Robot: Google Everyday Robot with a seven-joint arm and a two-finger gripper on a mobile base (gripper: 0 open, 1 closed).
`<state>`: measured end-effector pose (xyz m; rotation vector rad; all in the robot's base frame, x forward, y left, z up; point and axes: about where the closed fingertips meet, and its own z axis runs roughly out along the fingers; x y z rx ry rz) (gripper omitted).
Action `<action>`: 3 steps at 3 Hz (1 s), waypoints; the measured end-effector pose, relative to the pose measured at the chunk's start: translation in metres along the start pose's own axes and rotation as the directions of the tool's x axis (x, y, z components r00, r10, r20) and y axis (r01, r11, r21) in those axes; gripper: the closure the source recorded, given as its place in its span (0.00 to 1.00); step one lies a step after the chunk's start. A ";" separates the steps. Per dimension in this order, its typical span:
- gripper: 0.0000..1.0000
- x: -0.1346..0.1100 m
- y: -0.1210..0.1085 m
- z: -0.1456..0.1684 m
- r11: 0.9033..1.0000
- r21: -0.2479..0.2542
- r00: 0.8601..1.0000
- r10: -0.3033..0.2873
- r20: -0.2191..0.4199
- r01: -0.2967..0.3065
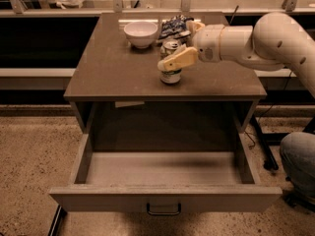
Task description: Pick 7up can from top drawer and place on counter
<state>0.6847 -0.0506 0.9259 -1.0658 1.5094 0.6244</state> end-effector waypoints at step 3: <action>0.00 -0.031 -0.008 -0.029 0.993 -0.021 0.993 -0.115 -0.008 0.115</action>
Offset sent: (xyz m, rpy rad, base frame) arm -0.0120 -0.0328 0.0460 -0.0926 -0.1147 0.0440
